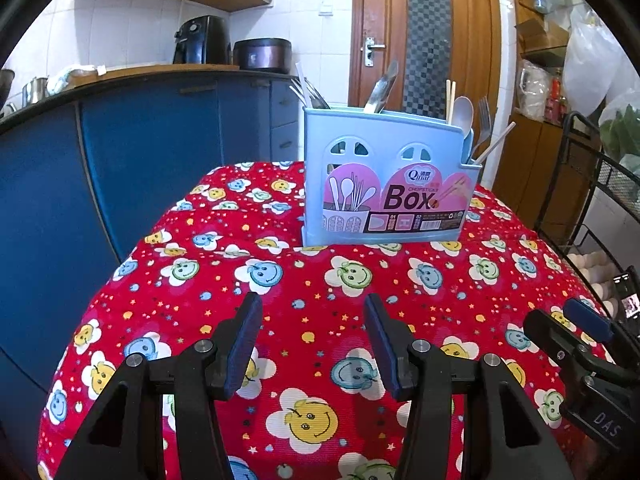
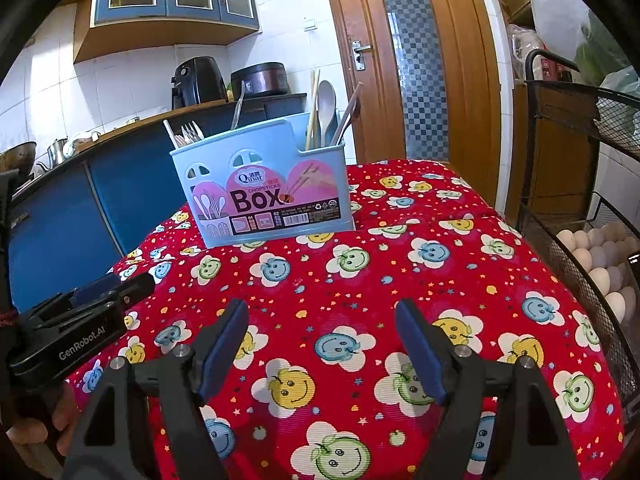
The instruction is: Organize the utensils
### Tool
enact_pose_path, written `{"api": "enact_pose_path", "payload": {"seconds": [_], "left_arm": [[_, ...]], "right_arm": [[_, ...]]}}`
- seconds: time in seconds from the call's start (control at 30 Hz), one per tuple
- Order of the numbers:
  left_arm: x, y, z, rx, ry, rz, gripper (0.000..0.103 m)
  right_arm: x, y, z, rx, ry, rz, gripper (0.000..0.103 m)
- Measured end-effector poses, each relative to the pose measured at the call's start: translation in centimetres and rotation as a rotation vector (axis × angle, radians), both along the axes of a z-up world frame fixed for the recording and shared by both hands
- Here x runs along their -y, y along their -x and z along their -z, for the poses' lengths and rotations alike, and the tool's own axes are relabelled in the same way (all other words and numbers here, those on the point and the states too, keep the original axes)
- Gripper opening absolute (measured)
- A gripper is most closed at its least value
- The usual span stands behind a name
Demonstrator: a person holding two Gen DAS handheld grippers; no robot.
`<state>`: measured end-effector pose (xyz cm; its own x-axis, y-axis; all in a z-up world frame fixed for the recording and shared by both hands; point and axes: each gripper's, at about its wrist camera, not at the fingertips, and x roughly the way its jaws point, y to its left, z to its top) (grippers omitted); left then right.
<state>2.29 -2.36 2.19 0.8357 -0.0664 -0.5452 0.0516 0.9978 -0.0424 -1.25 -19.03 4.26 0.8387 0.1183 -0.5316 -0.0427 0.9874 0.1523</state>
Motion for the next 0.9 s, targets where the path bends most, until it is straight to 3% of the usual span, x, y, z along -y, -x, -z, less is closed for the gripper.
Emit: {"api": "enact_pose_path", "payload": {"seconds": [0.9], "left_arm": [[0.05, 0.18, -0.39, 0.008, -0.004, -0.001, 0.054]], "right_arm": [[0.04, 0.02, -0.01, -0.001, -0.001, 0.001, 0.078]]}}
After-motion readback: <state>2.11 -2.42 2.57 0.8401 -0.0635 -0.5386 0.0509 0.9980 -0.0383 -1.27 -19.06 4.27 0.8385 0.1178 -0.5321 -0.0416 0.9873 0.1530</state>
